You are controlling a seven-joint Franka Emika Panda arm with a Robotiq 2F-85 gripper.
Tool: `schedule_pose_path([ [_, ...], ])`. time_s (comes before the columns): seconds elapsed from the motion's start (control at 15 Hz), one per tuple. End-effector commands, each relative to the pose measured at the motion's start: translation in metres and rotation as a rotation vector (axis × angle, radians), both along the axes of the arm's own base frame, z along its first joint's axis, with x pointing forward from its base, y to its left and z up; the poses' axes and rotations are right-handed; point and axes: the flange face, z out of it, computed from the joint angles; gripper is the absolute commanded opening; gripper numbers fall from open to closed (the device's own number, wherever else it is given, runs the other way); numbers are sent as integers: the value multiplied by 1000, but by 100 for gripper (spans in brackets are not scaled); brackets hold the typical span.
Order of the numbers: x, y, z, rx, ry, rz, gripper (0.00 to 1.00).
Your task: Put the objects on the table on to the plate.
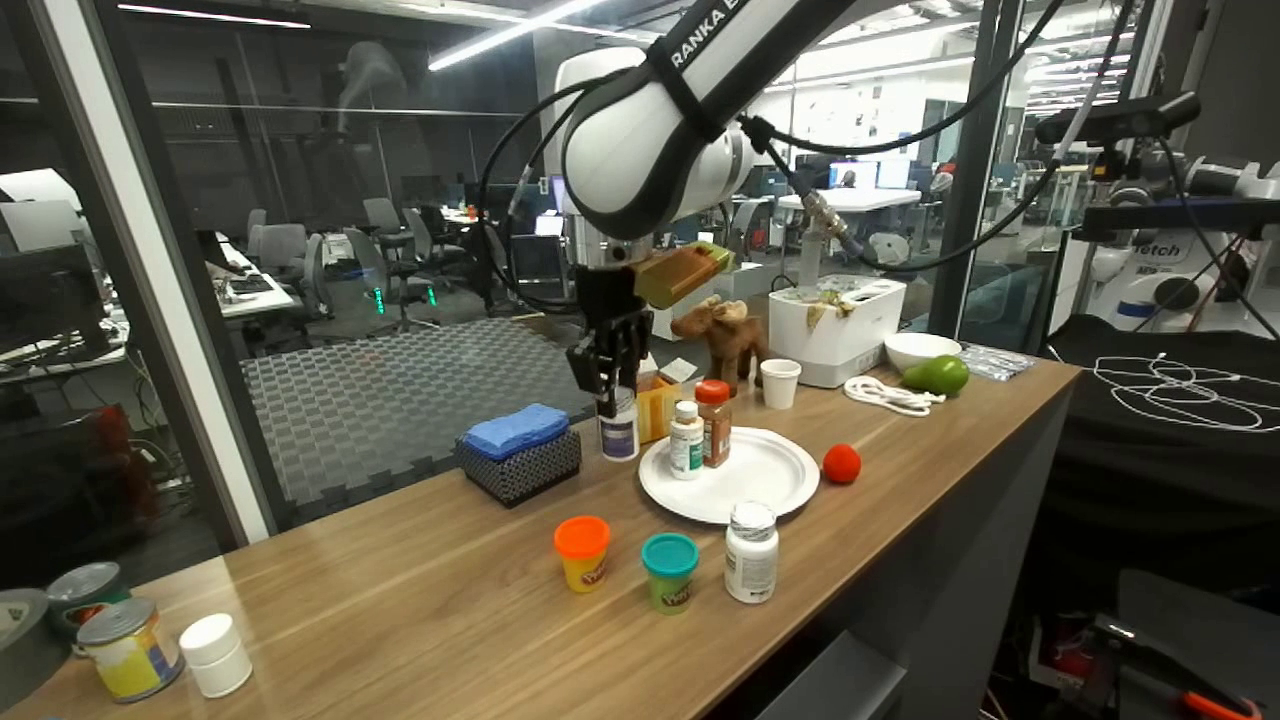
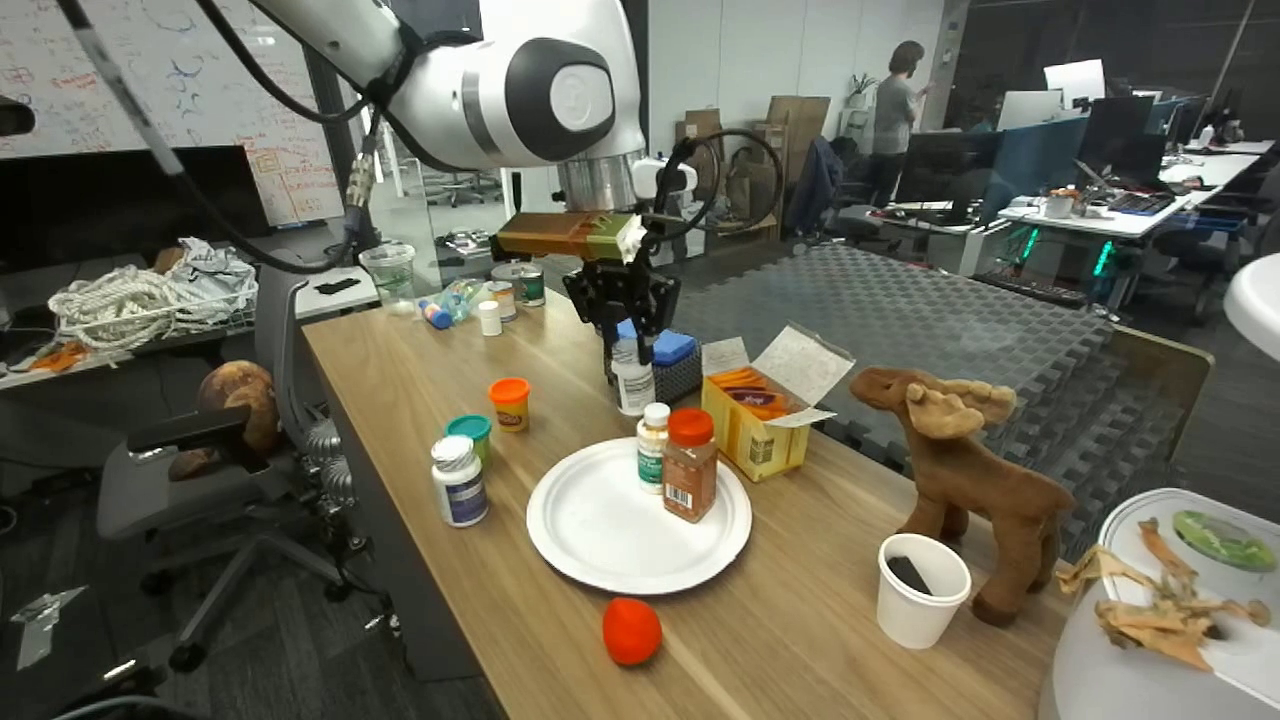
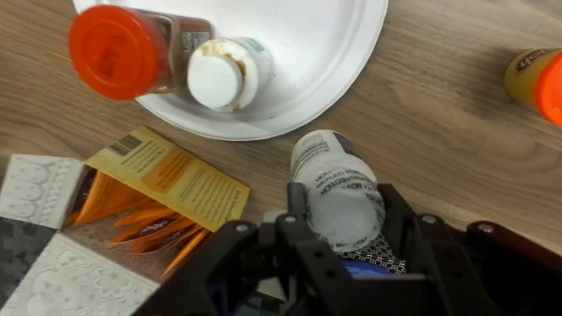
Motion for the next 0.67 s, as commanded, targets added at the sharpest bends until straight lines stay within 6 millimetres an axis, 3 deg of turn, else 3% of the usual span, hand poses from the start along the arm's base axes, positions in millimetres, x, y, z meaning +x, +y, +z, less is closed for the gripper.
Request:
schedule_pose_path([
  [0.0, -25, -23, 37, -6, 1, -33, 19],
  [0.6, -64, -88, 112, 2, -103, -163, 19],
])
